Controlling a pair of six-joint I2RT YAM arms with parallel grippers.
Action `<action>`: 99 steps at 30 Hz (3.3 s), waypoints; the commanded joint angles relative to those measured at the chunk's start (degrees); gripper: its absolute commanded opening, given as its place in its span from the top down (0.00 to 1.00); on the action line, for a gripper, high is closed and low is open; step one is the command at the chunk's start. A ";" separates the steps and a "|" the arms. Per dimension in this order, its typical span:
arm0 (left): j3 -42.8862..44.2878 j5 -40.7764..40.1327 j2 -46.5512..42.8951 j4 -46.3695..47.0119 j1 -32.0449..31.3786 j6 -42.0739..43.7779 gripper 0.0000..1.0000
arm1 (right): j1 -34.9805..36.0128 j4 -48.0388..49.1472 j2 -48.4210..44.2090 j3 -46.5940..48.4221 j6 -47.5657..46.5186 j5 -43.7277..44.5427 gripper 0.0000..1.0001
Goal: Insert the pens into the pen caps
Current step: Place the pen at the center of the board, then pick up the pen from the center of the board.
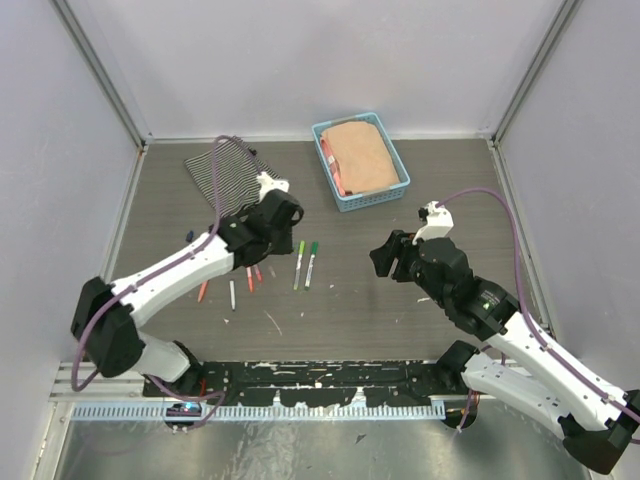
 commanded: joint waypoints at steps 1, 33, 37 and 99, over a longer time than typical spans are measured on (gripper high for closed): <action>-6.37 -2.21 -7.30 -0.84 4.34 -0.82 0.63 | -0.09 1.70 0.05 0.29 0.10 1.09 0.33; -19.86 5.12 -3.30 -0.91 38.41 4.90 0.46 | -0.10 2.25 4.57 2.83 -1.78 -4.02 0.33; -19.48 10.36 -0.44 0.71 40.21 5.83 0.44 | -0.15 2.46 4.69 3.00 -1.58 -4.03 0.33; -15.15 40.85 -31.80 16.38 16.97 10.38 1.00 | -0.14 9.64 -7.88 3.74 -19.83 3.13 0.05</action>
